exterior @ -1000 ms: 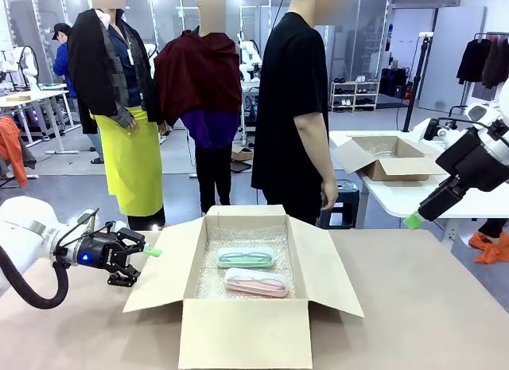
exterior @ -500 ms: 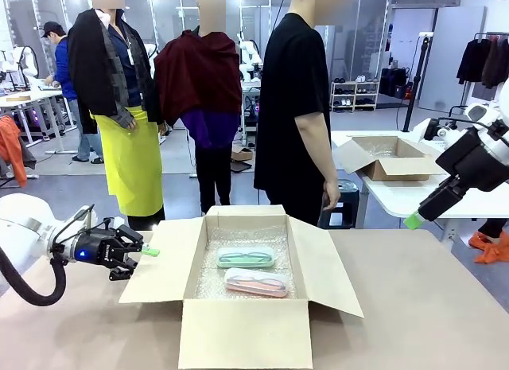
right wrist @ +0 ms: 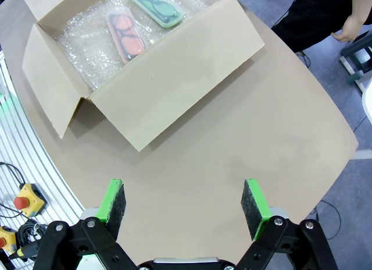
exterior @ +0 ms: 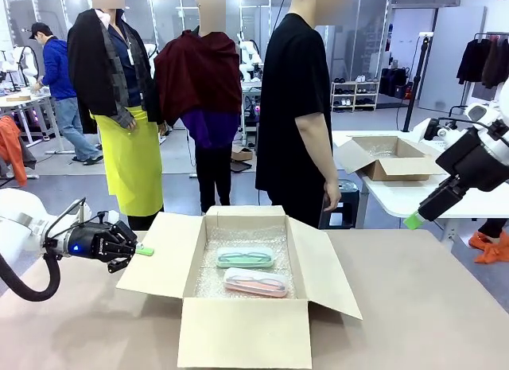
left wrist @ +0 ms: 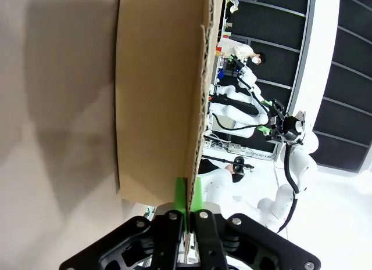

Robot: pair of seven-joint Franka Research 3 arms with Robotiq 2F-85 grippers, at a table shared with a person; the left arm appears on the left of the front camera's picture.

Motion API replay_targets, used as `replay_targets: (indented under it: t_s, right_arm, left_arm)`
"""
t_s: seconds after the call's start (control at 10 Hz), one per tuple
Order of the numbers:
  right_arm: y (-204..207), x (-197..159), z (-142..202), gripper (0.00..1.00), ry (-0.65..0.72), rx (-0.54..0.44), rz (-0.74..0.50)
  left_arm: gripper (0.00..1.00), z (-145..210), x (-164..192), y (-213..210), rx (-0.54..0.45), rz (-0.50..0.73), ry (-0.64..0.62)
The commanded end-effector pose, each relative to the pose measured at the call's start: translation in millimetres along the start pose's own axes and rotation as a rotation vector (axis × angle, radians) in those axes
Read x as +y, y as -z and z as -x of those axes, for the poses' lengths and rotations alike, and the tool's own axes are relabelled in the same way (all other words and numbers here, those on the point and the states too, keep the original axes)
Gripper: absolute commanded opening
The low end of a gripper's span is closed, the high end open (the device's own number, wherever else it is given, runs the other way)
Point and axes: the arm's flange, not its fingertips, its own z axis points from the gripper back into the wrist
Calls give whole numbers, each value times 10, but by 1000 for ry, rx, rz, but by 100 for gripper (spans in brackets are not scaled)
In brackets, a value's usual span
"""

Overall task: Pack the glasses set securely to prepare it for shipping.
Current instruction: Position the Package Box on the left side of the table.

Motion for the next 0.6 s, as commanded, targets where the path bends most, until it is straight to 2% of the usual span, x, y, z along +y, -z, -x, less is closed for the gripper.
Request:
replay_targets:
  t_s: [0.0,0.5]
  right_arm:
    - [-13,27,-46,100,18,14,14]
    - [-13,27,-46,100,18,14,14]
  left_arm:
    - [0,28,-10,-8,3,23,7]
    - [0,0,3,2,0,0,-1]
